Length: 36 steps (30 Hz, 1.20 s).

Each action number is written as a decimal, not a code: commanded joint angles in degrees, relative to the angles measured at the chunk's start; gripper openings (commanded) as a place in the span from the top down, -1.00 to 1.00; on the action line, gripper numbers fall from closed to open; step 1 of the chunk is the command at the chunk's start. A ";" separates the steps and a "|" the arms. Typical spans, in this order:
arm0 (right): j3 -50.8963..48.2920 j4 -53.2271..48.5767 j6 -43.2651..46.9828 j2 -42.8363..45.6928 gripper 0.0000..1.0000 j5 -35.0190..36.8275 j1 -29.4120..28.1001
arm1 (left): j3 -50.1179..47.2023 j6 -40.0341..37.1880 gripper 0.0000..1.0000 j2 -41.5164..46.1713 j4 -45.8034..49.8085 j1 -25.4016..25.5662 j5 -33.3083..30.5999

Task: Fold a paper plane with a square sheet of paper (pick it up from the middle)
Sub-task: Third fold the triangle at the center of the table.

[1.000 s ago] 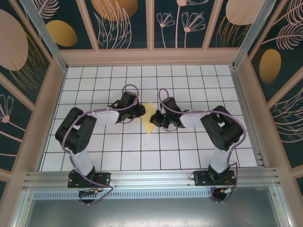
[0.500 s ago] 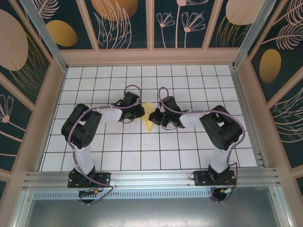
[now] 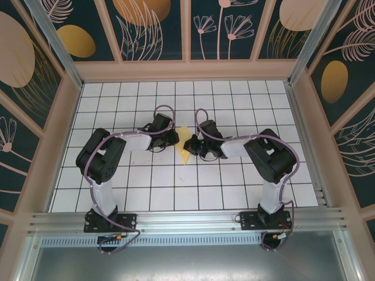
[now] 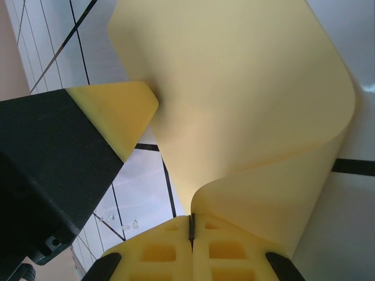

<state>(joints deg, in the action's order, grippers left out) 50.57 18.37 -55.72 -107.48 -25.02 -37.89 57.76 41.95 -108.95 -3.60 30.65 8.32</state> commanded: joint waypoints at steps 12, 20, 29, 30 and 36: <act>2.59 3.84 -0.18 -3.40 0.91 -1.24 -0.16 | 0.42 -1.52 0.65 -1.78 2.10 -0.16 0.47; 2.84 3.54 0.58 -4.11 0.92 -1.43 -0.06 | 0.44 -1.54 0.65 -1.88 2.06 -0.17 0.56; 3.04 1.07 3.54 -3.62 0.89 -3.28 -0.26 | 0.44 -1.60 0.64 -1.83 2.19 -0.17 0.56; 3.12 0.86 3.83 -3.60 0.89 -3.41 -0.33 | 0.49 -1.55 0.64 -1.97 2.15 -0.16 0.56; 3.31 0.16 4.05 -3.65 0.88 -2.34 -0.25 | 0.42 -1.48 0.65 -1.89 2.19 -0.16 0.56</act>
<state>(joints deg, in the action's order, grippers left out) 52.31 19.42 -52.88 -110.78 -27.11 -37.89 57.78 41.54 -109.03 -3.64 30.65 8.49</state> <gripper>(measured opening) 0.070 0.177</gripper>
